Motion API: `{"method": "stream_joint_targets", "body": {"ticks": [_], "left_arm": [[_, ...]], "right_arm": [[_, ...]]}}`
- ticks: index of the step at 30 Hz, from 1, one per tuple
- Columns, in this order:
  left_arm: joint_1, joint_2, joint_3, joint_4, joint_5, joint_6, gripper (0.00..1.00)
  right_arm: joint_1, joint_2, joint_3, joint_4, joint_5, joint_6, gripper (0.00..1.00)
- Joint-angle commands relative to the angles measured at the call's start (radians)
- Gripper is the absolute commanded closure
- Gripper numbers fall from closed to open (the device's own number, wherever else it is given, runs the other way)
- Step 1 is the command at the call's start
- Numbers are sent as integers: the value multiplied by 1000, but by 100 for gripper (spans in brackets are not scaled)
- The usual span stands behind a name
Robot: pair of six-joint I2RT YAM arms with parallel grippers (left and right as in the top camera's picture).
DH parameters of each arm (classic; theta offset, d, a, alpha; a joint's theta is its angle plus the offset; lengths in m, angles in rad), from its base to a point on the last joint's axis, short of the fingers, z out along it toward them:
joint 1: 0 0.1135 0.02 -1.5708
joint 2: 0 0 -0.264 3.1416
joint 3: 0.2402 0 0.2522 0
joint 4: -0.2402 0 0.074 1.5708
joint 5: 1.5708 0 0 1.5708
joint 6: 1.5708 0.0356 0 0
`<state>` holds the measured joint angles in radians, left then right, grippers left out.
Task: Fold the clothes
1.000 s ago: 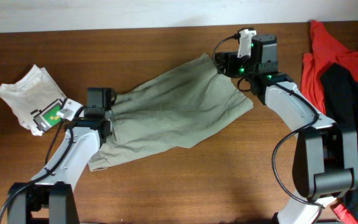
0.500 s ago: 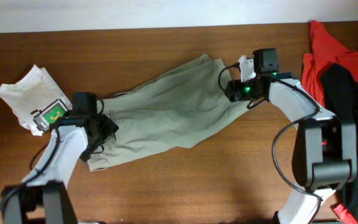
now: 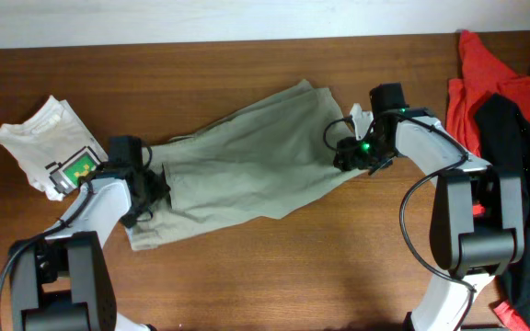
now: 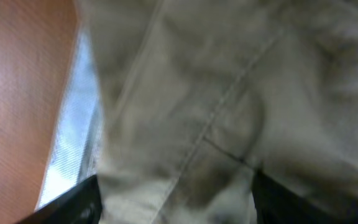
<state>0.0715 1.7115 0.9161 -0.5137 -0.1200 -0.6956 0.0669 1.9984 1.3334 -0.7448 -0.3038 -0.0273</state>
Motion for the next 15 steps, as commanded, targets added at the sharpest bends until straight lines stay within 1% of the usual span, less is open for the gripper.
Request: {"method": "stream_joint_targets", "body": {"ticks": [1,2,3,4,5,7,8,9,10,12,13,15], "left_arm": [[13,11,5,118,-39,158,27],[29,11,25,116,-43,181,28],[43,11,45,97,-26,211,28],[52,11,79,31,10,241,28],[57,10,119,-63,46,250,25],[63,10,204,-309,53,253,1],[66,10,222,-388,53,252,1],[69,10,224,-430,48,252,1],[74,11,219,-450,30,248,1],[84,13,201,-442,-20,197,1],[96,16,180,-420,-53,154,1],[110,40,134,-325,-42,149,1]], "right_arm": [[4,7,-11,-90,58,39,39],[5,7,-11,-128,128,95,39],[5,7,-10,-142,163,123,40],[5,2,-9,-139,162,122,39],[5,-8,0,-135,162,122,39],[5,-50,61,-135,162,122,35],[5,-75,102,-136,159,122,32],[5,-95,145,-142,151,122,29],[5,-114,198,-163,123,117,26],[5,-128,253,-201,102,109,25],[5,-129,274,-225,102,109,24],[5,-129,273,-247,102,109,24]]}}
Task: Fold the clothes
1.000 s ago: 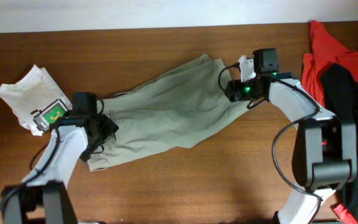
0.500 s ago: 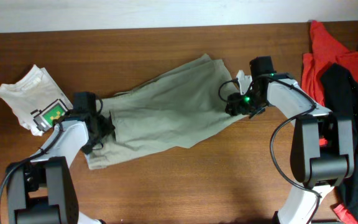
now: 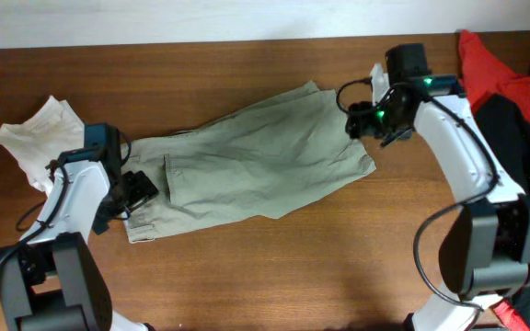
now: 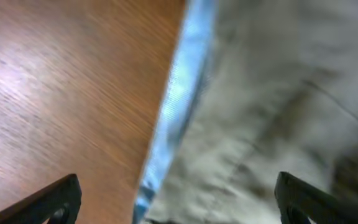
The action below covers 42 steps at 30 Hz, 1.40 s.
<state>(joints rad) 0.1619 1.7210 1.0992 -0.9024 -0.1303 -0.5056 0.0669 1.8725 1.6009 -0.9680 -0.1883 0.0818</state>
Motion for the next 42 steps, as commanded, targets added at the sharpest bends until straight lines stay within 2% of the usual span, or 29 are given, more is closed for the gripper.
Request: {"method": "stream_joint_targets", "body": {"ticks": [1,4,6,7,8,9,10,13,14,15,16,17,21,26,27,28,30,31,35,39,42], "left_arm": [[19,49,-72,124,0,-37,1],[20,135,-108,248,148,-12,1],[19,187,-108,273,253,-12,2],[19,212,-108,283,308,-12,6],[19,225,-108,290,333,-12,16],[19,232,-108,307,358,16,31],[20,232,-107,338,385,49,36],[19,232,-106,431,503,102,38],[19,232,-106,452,545,104,48],[19,232,-106,462,562,104,61],[19,232,-106,469,574,104,95],[20,232,-106,472,579,104,100],[20,204,-82,402,624,168,100],[21,33,-27,263,624,194,100],[26,-7,-19,237,624,193,100],[31,-47,-12,211,624,193,100],[40,-163,8,139,624,193,100],[42,-207,17,117,623,193,100],[72,-367,94,34,621,193,100],[72,-434,149,-7,622,193,100],[72,-448,153,-7,690,193,100]], "right_arm": [[5,-3,6,-27,-14,1,24],[6,-3,6,-41,-14,1,24],[6,-3,6,-54,-14,1,25],[6,-3,6,-60,-14,0,26],[10,-3,6,-64,-14,0,26],[17,-3,6,-66,-16,-19,29],[27,-3,6,-65,-18,-37,30],[64,-3,6,-64,-18,-67,34],[78,-3,6,-65,-18,-80,37],[90,-2,6,-65,-18,-94,39],[97,-2,6,-64,-17,-98,41],[105,-2,6,-64,-18,-98,41],[118,-2,6,-50,-18,-97,43],[130,5,-8,-47,-76,-105,50],[138,14,-17,-46,-102,-104,53],[152,32,-27,-42,-138,-105,61],[205,69,-62,5,-164,-105,83],[238,91,-75,30,-166,-104,87],[399,189,-116,119,-187,-103,88],[554,274,-116,220,-328,-101,88],[694,296,-116,366,-357,-48,88]]}}
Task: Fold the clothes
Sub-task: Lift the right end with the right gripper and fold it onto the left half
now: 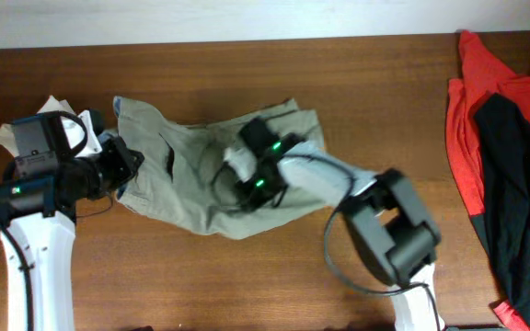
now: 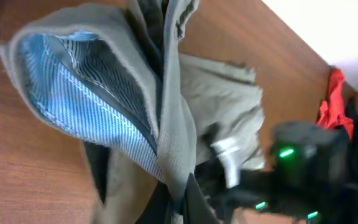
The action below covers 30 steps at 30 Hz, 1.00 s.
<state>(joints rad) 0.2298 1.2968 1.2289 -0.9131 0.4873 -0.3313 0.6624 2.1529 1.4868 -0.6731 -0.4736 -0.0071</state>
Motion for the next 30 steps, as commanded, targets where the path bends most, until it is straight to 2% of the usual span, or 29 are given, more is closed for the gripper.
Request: {"method": "stream_joint_targets", "body": {"ticks": [1,4,7,9,12,14,17,19,22,26,30], "left_arm": [[4,-24,23,4,121,18,100],[4,-24,23,7,281,18,100],[4,-24,23,4,362,19,100],[3,-24,23,-18,298,19,100],[-34,-24,22,-52,125,19,100],[-61,-24,22,-49,106,19,100],[-122,-22,22,-41,106,19,100],[-177,-21,22,-34,83,15,100],[-246,-12,22,-30,0,-37,100],[-377,16,22,47,1,-105,100],[-525,86,22,122,-51,-181,100]], "right_arm": [[126,16,-2,114,-66,62,88],[184,16,-2,209,-49,111,88],[177,12,-1,220,-16,113,86],[131,-23,24,138,63,112,81],[-25,-156,79,-52,255,113,80],[-149,-210,79,-166,340,112,80],[-305,-186,39,-286,351,63,80],[-349,-169,-18,-277,335,61,83],[-354,-166,-100,-231,305,37,83],[-354,-166,-252,-92,257,45,83],[-354,-166,-288,-63,218,45,83]]}}
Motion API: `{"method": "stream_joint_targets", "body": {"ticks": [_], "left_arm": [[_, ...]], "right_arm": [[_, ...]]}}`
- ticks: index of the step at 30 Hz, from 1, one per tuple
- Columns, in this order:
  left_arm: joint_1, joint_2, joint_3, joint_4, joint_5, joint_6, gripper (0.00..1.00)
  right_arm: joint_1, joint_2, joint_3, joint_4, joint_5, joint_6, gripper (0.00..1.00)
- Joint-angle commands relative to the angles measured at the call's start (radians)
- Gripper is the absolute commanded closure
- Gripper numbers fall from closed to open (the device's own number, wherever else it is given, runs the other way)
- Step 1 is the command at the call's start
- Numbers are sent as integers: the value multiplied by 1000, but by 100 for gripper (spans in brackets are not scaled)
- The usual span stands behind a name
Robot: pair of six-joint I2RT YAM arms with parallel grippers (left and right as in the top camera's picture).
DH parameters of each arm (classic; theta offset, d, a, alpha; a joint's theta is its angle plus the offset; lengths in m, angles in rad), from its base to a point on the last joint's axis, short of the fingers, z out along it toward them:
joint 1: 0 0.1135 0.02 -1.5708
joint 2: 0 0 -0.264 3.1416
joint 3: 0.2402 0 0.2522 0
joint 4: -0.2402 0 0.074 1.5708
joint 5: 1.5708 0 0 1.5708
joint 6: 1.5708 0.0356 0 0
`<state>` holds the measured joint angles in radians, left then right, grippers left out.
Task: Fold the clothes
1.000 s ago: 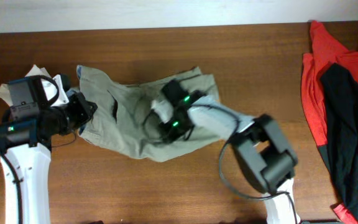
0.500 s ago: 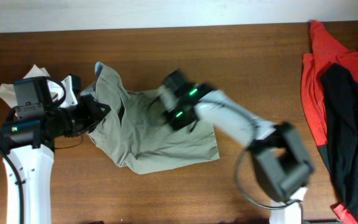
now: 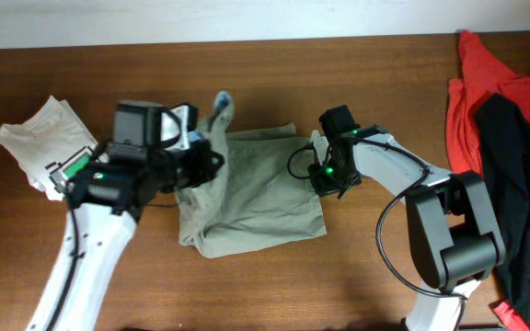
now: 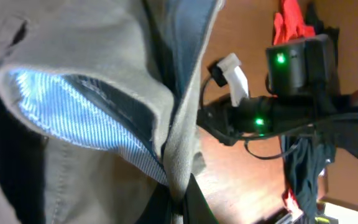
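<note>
A khaki garment [image 3: 251, 198] with a blue-striped lining [image 4: 86, 109] lies doubled over at the table's middle. My left gripper [image 3: 210, 159] is shut on its waistband [image 4: 178, 155] and holds that end raised over the folded part, with a peak of cloth [image 3: 221, 106] sticking up. In the left wrist view the cloth runs down into the closed left gripper [image 4: 180, 208]. My right gripper [image 3: 323, 176] rests at the garment's right edge; its jaws are too dark to read. The left wrist view also shows the right gripper [image 4: 222, 121].
A folded white shirt [image 3: 44, 142] lies at the far left. Red cloth [image 3: 481, 87] and black cloth [image 3: 523, 184] are heaped at the right edge. The brown table [image 3: 274, 294] shows bare wood along the front.
My left gripper has moved right with the waistband, from the garment's left end to above its middle. My right gripper has gone from the garment's middle to its right edge. The garment is more compact.
First the garment lay stretched lengthwise, a gripper at each end. Then my left gripper stood open at the waistband and the right was at the far end. Later the left held the waistband raised and the right was mid-garment. Now the garment lies doubled.
</note>
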<state>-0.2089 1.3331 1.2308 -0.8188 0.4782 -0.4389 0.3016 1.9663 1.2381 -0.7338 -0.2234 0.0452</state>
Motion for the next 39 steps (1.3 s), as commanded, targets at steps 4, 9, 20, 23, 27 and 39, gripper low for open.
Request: {"method": "stream_joint_targets", "body": {"ticks": [4,9,20,23,27,39], "left_arm": [[-240,177,20,165,-64,-115,100],[-298,251,23,299,-75,-113,30],[-95,241,27,211,-424,6,21],[-95,369,27,325,-425,91,21],[-62,565,27,416,-448,92,21],[-50,638,27,-293,-219,-6,31]], "right_arm": [[7,21,-40,-6,-32,-7,83],[5,20,-31,-44,-31,-7,83],[-175,-109,570,-559,9,-26,72],[-130,-112,534,-611,-174,-98,72],[-2,-112,334,-575,-218,-93,72],[33,-95,-153,89,82,19,64]]}}
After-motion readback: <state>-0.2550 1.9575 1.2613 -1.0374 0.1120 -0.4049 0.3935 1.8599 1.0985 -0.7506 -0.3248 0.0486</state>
